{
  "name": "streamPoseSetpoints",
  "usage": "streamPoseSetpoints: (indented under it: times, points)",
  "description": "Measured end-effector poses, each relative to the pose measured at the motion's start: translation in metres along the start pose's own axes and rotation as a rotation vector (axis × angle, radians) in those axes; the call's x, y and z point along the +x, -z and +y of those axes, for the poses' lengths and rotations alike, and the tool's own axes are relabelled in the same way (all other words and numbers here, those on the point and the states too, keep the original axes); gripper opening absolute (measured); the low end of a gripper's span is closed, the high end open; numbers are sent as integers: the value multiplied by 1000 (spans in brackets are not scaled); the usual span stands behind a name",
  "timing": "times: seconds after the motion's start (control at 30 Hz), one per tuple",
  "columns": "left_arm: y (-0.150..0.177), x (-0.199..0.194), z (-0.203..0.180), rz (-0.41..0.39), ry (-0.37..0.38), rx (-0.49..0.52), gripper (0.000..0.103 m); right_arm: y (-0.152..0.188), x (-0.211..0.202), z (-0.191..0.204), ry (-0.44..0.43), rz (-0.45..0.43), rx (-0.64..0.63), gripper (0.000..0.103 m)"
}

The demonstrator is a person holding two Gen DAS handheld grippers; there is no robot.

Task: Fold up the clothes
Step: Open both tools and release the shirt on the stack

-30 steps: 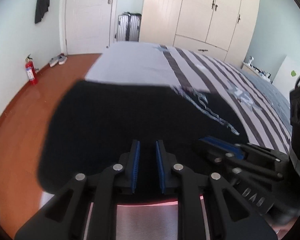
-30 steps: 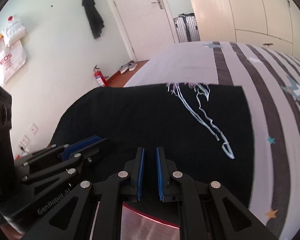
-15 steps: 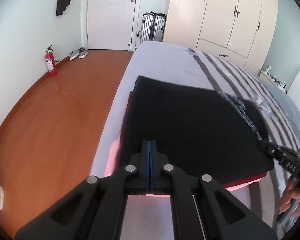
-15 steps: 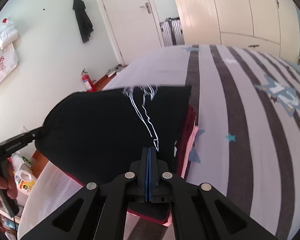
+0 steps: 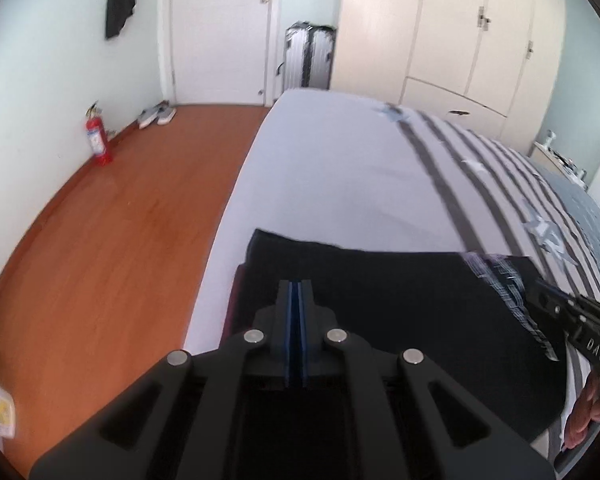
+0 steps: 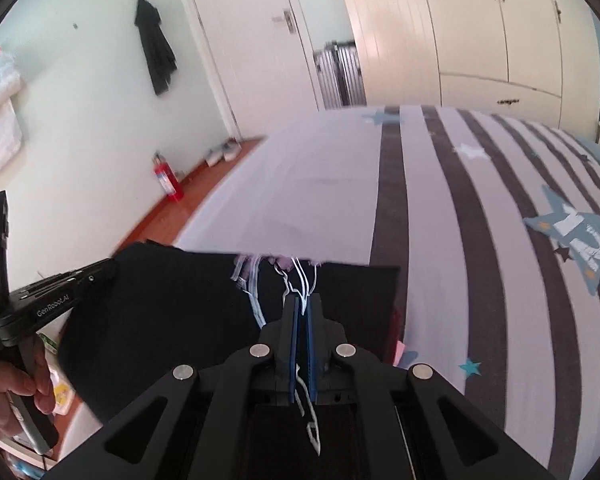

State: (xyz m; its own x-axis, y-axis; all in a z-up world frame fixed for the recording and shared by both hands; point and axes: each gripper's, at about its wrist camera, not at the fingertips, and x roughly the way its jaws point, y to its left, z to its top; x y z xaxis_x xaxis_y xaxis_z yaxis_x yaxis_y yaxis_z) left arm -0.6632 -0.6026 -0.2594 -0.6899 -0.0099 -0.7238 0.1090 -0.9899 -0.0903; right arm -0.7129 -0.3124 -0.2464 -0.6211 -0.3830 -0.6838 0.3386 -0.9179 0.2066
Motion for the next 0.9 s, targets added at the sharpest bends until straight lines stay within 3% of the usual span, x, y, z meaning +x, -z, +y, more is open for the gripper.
streamPoseSetpoints:
  times: [0.17, 0.23, 0.4, 0.63, 0.77, 0.83, 0.9]
  points:
    - [4, 8, 1, -2, -28, 26, 5, 14, 23, 7, 35, 37, -123, 5]
    - [1, 8, 3, 3, -39, 22, 5, 13, 19, 0, 14, 36, -114, 0]
    - [-10, -7, 20, 11, -107, -64, 5, 7, -8, -18, -1, -6, -89, 0]
    - [24, -100, -7, -54, -75, -2, 5, 15, -90, -49, -16, -88, -73, 4]
    - [57, -164, -42, -79, -52, 3, 21, 40, -143, -57, -10, -100, -105, 6]
    - [73, -192, -61, -90, -31, -17, 37, 57, -167, -61, -14, -96, -116, 8]
    - [94, -219, -84, -96, -24, -34, 46, 76, -191, -64, -26, -89, -122, 21]
